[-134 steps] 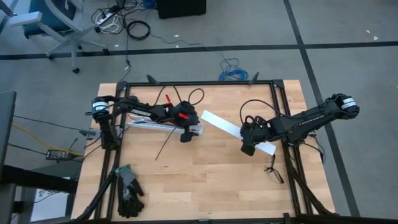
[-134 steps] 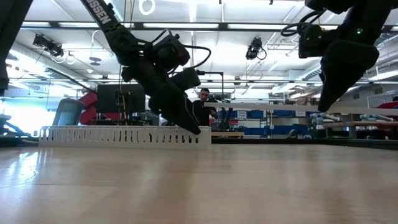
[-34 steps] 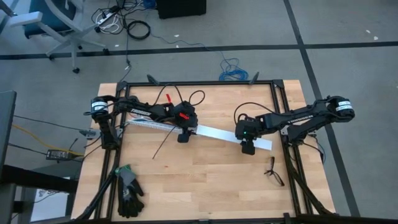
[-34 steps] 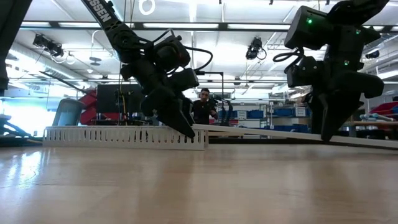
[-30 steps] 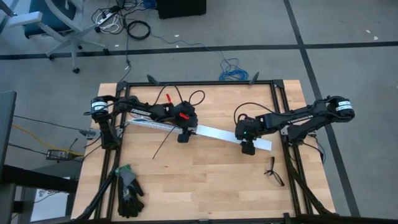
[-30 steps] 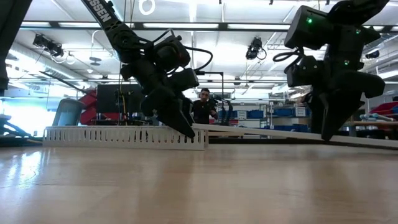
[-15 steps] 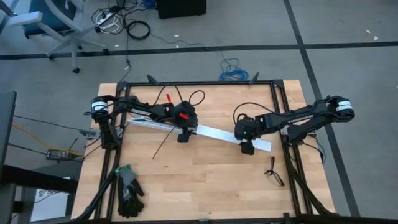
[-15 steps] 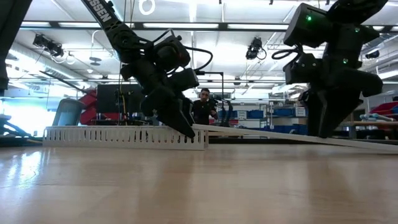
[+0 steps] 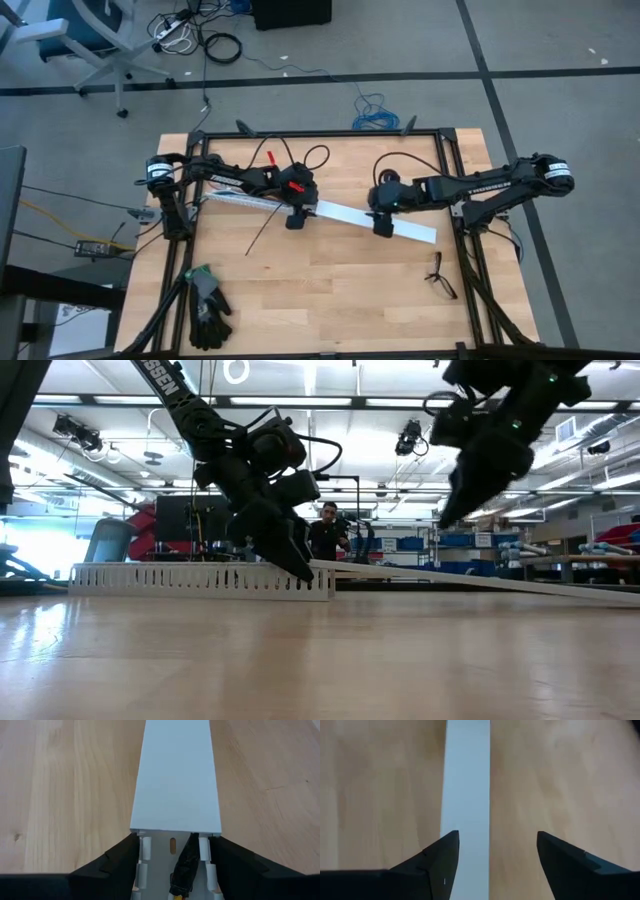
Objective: Ziptie cables
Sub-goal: Close the white cable duct
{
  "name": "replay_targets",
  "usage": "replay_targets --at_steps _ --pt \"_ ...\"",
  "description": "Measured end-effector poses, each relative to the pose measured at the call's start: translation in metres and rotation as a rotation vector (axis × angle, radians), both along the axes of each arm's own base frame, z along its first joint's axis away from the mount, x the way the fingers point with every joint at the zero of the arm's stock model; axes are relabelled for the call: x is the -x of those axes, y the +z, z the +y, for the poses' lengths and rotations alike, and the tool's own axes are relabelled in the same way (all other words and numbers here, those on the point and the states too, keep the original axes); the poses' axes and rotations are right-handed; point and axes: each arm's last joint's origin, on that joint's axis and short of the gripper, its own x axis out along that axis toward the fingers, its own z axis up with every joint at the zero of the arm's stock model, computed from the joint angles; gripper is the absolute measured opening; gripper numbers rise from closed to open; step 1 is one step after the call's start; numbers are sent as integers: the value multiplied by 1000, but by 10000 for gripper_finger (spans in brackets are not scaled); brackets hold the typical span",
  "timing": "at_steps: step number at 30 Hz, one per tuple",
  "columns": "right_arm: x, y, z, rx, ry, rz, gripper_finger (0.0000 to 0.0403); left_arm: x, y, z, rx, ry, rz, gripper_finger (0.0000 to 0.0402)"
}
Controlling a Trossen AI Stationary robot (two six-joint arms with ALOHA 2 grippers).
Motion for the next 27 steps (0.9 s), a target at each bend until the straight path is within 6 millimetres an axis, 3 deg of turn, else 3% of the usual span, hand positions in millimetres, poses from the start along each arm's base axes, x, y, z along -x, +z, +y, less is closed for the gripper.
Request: replay_targets --at_steps 7,13,19,27 --pt "-13 13 0 5 7 -190 235 0 0 2 -34 50 7 236" --pt "-18 18 0 5 4 -260 233 0 0 2 -40 56 11 262" --pt "-28 4 -2 -11 -20 -230 233 3 -6 1 -39 63 55 293" --pt "-42 -11 -2 -16 -18 -231 230 3 -3 2 -52 72 55 298"
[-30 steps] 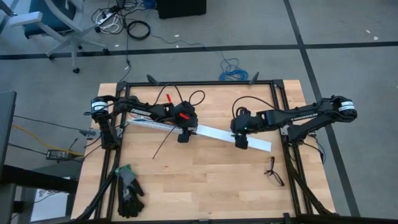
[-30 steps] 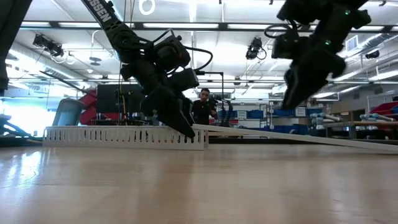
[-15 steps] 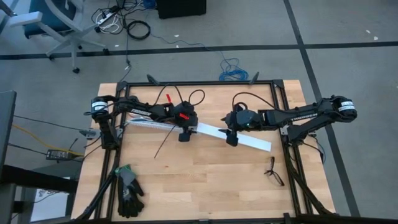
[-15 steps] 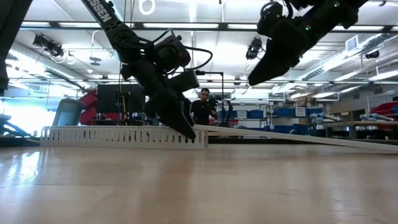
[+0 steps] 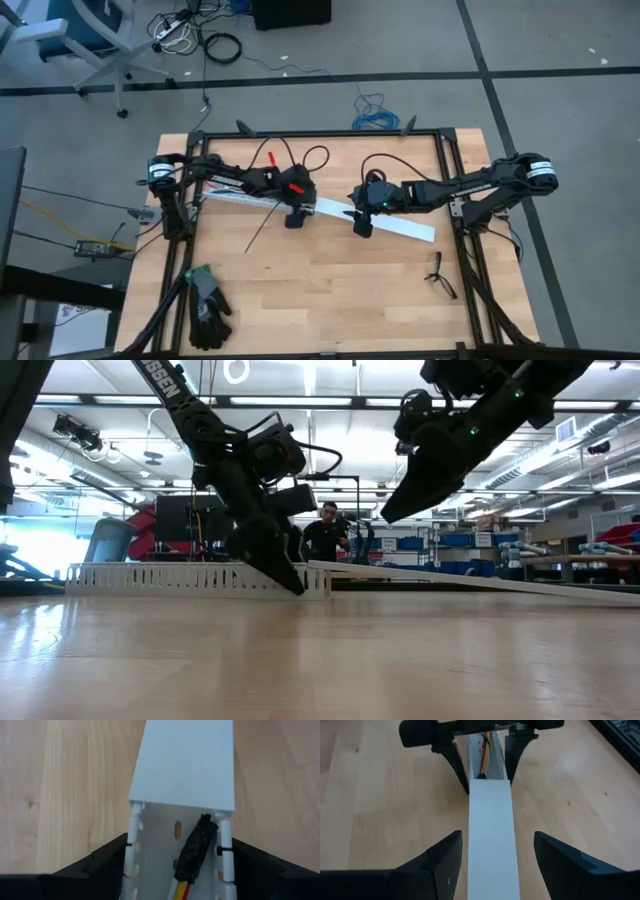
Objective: Ziptie cables
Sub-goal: Close the white cable duct
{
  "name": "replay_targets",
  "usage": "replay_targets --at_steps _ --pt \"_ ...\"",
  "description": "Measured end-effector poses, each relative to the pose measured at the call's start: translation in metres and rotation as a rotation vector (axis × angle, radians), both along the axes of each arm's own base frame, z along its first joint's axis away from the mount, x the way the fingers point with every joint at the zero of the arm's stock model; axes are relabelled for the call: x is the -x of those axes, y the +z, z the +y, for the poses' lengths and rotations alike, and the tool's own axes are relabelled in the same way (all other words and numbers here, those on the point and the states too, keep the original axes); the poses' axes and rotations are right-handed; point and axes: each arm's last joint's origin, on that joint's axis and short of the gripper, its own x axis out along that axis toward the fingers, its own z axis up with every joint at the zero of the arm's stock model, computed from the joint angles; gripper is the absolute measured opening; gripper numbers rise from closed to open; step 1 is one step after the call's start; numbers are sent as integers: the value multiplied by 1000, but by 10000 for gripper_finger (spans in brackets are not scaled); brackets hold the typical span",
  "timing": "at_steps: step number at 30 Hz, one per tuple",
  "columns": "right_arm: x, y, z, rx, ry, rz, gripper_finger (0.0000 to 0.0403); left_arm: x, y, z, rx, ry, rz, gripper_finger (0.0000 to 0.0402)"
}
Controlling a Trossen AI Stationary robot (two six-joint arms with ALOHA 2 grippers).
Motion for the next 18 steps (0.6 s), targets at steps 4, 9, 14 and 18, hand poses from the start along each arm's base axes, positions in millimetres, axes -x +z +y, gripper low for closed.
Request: replay_targets --at_steps 4,9,14,18 --pt "-3 4 -1 14 7 -44 225 1 7 0 -13 -19 -16 298" --pt "-3 5 -8 9 -24 -61 208 2 13 -1 -16 -34 -33 298" --pt "-4 6 -16 -14 -36 -83 173 9 5 -2 0 -37 -5 298" --pt "-6 9 -19 -37 -8 -119 150 15 1 0 27 -41 -2 298"
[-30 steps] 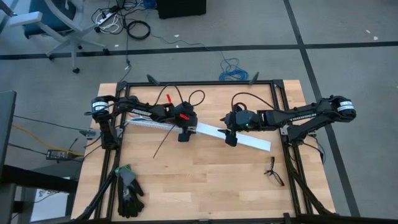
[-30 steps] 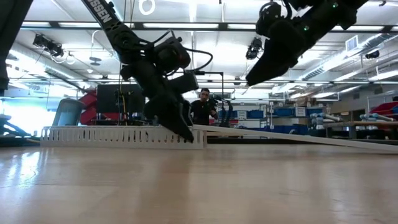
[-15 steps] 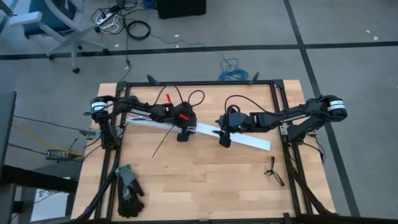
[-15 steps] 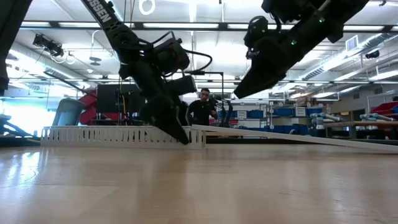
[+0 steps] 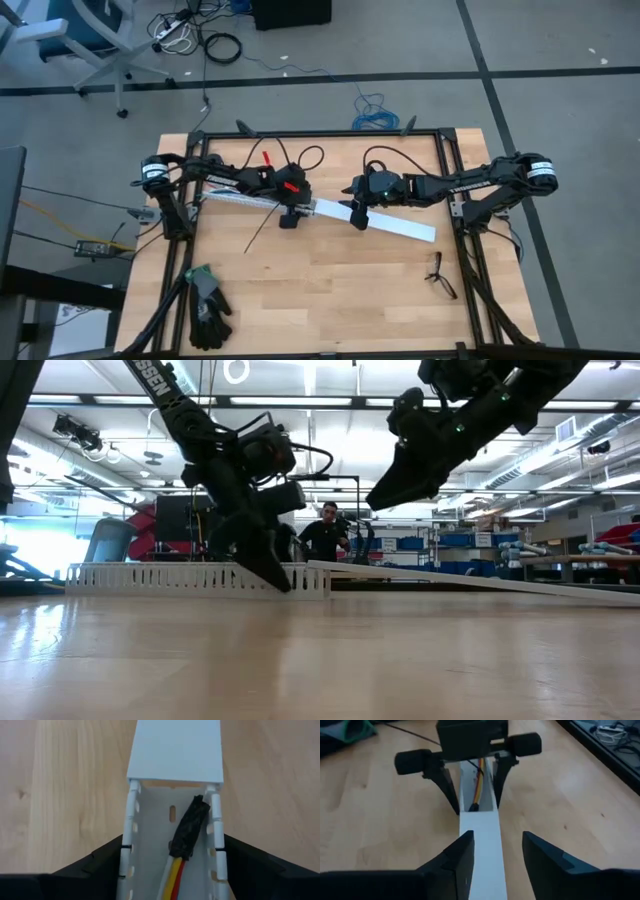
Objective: Ziptie cables
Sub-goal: Close the white cable duct
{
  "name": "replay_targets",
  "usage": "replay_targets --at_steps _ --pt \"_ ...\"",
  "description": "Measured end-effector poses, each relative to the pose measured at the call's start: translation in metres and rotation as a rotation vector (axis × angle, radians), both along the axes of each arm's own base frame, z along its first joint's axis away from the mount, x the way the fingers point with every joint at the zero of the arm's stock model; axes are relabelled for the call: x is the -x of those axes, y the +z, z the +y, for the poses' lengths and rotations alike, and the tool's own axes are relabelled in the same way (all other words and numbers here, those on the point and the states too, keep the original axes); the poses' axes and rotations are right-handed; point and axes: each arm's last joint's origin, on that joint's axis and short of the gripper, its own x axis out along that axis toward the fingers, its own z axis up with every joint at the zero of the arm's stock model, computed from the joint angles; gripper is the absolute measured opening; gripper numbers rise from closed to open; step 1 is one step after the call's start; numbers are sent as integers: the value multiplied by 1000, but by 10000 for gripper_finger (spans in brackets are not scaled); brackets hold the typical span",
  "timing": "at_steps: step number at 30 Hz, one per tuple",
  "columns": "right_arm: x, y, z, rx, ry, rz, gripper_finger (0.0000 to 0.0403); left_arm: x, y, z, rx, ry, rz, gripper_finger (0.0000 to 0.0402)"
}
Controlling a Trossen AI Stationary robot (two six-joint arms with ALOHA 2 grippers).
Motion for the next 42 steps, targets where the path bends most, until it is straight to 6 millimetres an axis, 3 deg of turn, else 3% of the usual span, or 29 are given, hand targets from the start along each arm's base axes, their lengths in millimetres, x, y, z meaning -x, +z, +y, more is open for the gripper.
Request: replay_targets --at_steps 4,8,12,19,34,42 --pt "-3 0 -4 -15 5 -23 140 4 1 2 21 -1 -20 298" --pt "-11 -16 -7 -30 2 3 123 9 5 3 14 4 -53 298" --pt "-25 -33 -7 -36 37 -24 85 14 5 2 18 4 -70 298" --pt "-32 -41 -10 -50 46 -64 5 15 3 1 30 -7 -78 298" --pt "-32 -48 -17 -202 62 -53 1 15 4 1 30 -8 -86 291" --pt "-46 -29 -19 -200 55 16 0 15 4 1 47 10 -84 291"
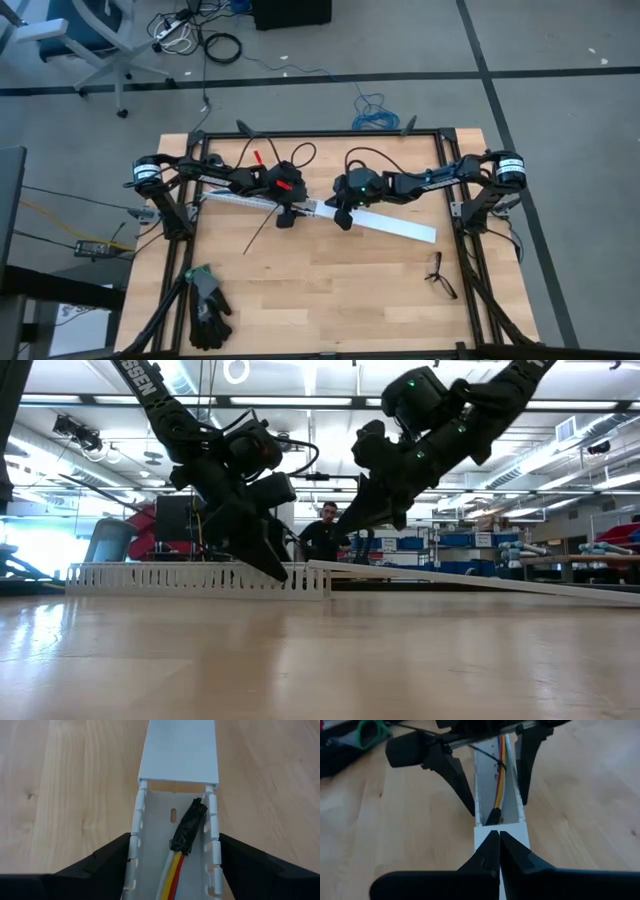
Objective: Ziptie cables
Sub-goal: Close the white cable duct
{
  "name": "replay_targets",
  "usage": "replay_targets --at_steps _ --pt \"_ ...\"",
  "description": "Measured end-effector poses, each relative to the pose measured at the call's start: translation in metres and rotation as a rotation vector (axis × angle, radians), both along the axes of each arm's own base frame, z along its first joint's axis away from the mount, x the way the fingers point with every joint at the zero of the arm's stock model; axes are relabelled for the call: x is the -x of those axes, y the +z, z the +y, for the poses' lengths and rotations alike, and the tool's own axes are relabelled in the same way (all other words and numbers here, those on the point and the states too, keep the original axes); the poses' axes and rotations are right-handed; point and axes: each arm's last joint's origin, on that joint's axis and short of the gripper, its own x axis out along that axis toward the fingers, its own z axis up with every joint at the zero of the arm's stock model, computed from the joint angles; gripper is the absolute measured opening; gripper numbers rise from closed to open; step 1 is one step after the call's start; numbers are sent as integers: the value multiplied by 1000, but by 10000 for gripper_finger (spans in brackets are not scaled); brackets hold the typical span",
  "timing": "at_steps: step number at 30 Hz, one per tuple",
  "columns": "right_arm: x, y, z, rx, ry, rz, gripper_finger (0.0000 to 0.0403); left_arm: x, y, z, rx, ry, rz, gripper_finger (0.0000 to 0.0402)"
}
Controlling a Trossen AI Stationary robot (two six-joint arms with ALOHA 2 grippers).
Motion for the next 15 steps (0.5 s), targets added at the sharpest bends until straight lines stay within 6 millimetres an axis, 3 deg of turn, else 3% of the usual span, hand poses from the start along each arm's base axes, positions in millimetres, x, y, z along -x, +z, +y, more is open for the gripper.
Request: replay_targets --at_steps 11,15 --pt "-3 5 -1 -14 -32 23 0 0 0 0 29 30 4 291" --pt "-13 -7 -1 -43 -20 83 0 0 0 0 33 34 8 291"
